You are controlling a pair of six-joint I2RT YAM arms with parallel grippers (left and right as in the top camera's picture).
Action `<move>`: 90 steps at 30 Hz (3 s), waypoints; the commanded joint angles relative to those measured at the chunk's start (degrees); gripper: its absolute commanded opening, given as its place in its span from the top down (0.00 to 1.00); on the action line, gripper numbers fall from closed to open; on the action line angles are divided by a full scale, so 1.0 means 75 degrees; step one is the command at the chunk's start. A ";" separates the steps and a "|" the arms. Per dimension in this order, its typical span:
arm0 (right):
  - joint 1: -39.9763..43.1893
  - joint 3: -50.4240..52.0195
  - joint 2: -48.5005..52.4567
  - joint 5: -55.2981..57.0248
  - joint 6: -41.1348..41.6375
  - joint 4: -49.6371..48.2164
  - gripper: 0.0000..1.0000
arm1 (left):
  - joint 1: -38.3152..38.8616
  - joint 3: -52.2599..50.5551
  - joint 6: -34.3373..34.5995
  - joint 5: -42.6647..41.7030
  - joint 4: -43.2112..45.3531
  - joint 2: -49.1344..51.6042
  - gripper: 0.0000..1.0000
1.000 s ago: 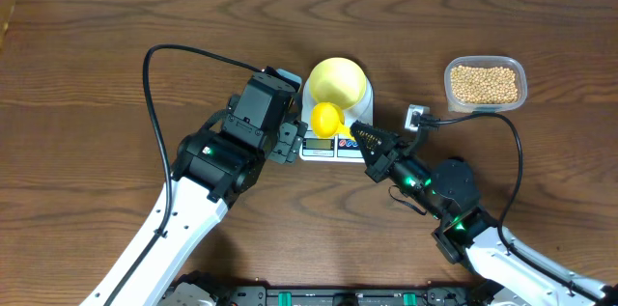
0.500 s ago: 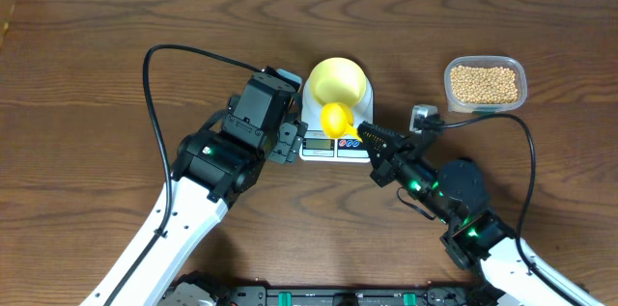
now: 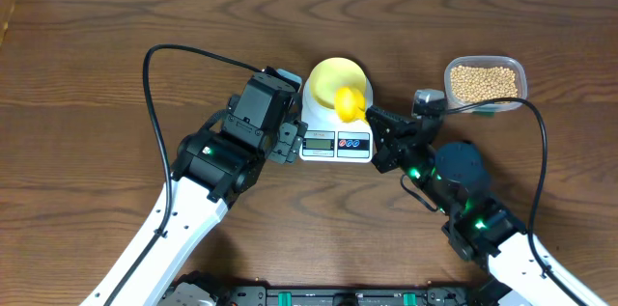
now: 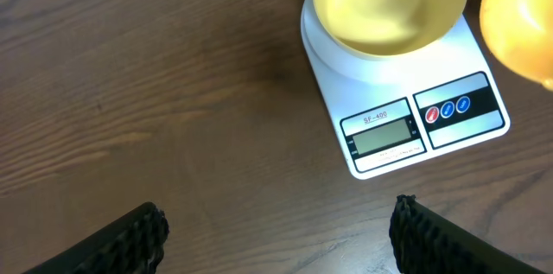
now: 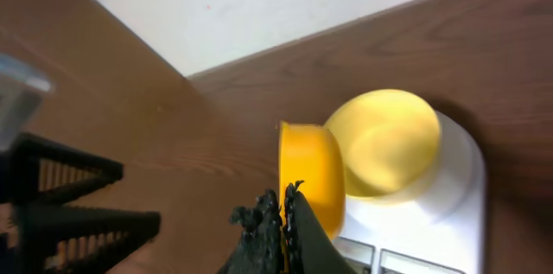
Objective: Scoop item into bowl and weigh 50g on scale
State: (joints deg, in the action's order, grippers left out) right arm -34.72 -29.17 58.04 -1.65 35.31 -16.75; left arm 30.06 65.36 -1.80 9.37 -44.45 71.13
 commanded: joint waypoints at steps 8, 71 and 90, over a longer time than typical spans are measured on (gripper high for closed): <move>0.0338 -0.1539 -0.0058 0.0530 -0.0682 0.2343 0.99 | 0.0003 0.0015 -0.0102 0.0076 0.0026 -0.0050 0.16; 0.3576 -0.6805 0.2387 0.1148 -0.3200 0.8344 0.99 | 0.0003 0.0015 -0.0102 0.0076 0.0026 -0.0050 0.15; 0.3567 -0.6793 0.2422 0.1148 -0.2681 0.8498 0.99 | 0.0003 0.0015 -0.0102 0.0076 0.0026 -0.0050 0.16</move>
State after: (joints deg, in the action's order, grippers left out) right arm -8.16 -79.11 76.23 6.46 14.48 46.89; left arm 30.06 65.36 -1.80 9.37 -44.36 71.13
